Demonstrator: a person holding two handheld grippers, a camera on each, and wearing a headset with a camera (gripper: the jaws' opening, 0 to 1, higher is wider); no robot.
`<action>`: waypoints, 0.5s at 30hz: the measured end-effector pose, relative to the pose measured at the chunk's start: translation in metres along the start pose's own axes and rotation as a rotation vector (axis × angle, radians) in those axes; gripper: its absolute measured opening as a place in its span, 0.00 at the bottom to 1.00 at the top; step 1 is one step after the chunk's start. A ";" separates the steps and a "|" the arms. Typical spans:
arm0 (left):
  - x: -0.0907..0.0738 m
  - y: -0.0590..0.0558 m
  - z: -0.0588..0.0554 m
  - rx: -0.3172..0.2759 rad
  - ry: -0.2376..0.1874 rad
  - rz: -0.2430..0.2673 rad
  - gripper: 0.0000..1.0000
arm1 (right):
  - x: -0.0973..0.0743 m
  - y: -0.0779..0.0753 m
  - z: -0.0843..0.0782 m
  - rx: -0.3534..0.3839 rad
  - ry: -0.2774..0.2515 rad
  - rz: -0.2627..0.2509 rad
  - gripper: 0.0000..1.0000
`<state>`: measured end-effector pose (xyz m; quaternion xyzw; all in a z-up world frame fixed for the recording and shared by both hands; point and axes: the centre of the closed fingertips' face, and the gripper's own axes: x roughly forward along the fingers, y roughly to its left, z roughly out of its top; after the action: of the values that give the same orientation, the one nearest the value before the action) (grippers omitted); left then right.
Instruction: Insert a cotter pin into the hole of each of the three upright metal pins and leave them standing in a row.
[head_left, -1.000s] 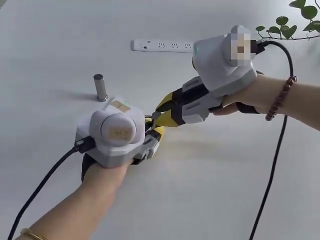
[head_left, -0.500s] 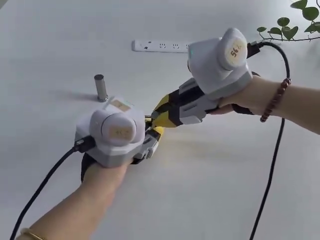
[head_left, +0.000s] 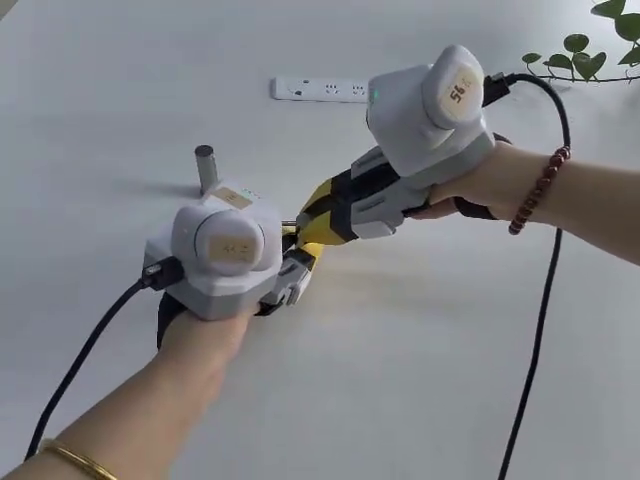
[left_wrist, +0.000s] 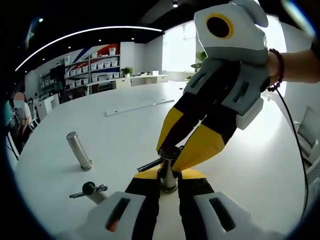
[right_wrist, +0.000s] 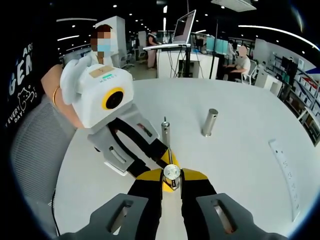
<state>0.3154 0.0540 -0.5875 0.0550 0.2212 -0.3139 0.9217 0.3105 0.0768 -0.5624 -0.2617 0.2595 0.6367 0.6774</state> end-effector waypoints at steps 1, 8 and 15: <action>0.000 0.000 0.000 0.000 0.000 0.001 0.11 | 0.000 0.000 0.000 0.004 -0.001 0.000 0.08; 0.000 -0.001 0.000 0.001 0.000 0.006 0.12 | -0.001 0.002 -0.001 0.015 -0.006 0.007 0.08; -0.001 -0.001 -0.001 -0.008 0.006 0.004 0.12 | -0.001 0.002 -0.001 0.014 -0.007 0.008 0.08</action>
<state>0.3139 0.0544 -0.5874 0.0528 0.2251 -0.3112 0.9218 0.3089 0.0756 -0.5626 -0.2537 0.2624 0.6386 0.6775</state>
